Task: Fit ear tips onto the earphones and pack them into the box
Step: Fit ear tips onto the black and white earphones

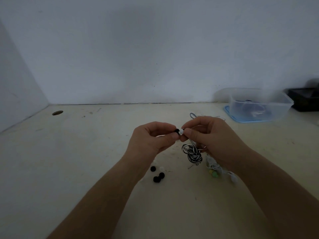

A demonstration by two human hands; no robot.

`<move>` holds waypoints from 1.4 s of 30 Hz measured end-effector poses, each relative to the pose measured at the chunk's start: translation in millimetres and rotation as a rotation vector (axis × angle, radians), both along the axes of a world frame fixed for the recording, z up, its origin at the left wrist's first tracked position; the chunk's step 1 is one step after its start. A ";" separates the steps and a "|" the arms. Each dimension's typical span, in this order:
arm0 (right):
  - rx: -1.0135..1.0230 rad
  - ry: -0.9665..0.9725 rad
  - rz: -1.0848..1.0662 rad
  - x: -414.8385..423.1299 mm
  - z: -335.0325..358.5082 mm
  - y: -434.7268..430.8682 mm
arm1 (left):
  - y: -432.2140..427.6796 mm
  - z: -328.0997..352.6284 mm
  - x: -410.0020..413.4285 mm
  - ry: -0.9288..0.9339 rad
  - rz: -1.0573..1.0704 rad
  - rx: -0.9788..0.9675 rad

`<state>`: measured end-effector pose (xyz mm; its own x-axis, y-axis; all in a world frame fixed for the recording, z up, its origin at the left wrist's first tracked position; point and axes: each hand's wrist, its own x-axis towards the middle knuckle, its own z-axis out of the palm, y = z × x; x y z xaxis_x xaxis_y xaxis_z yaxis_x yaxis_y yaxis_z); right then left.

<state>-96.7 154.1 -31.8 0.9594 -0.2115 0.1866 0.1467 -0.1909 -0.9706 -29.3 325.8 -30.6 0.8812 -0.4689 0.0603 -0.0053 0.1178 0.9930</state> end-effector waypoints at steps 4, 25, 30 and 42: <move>-0.017 0.000 -0.012 -0.6 -0.3 0.4 | 0.1 0.3 0.4 -0.029 -0.006 0.018; 0.066 0.056 0.055 -0.4 -1.0 -3.5 | 2.1 0.7 3.2 -0.076 -0.094 0.018; 0.065 0.079 0.075 -0.4 -0.9 -3.3 | 1.3 -0.1 3.1 -0.085 -0.082 0.042; 0.036 0.075 0.008 -2.3 -1.4 2.8 | 0.3 0.8 1.5 -0.091 -0.035 0.054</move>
